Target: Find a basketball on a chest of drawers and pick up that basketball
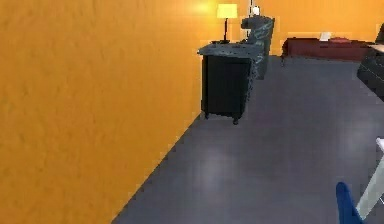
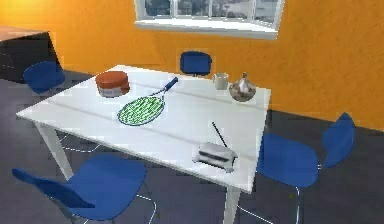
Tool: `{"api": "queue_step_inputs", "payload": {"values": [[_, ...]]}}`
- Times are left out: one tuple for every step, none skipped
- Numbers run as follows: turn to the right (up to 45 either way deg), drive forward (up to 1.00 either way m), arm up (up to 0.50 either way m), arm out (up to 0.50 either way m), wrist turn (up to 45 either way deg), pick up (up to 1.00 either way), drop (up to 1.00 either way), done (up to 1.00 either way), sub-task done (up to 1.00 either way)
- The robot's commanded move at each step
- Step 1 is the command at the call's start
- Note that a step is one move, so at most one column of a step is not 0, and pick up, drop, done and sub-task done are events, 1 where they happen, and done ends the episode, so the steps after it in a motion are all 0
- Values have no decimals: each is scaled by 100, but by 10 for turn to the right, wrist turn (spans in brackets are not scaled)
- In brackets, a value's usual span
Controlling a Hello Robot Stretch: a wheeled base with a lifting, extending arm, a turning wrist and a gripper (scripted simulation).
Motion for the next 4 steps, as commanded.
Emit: {"api": "queue_step_inputs", "payload": {"values": [[-30,0,0,0,0,0,0,0,0],[0,35,0,0,0,0,0,0,0],[240,0,0,0,0,0,0,0,0],[0,75,0,0,0,0,0,0,0]]}}
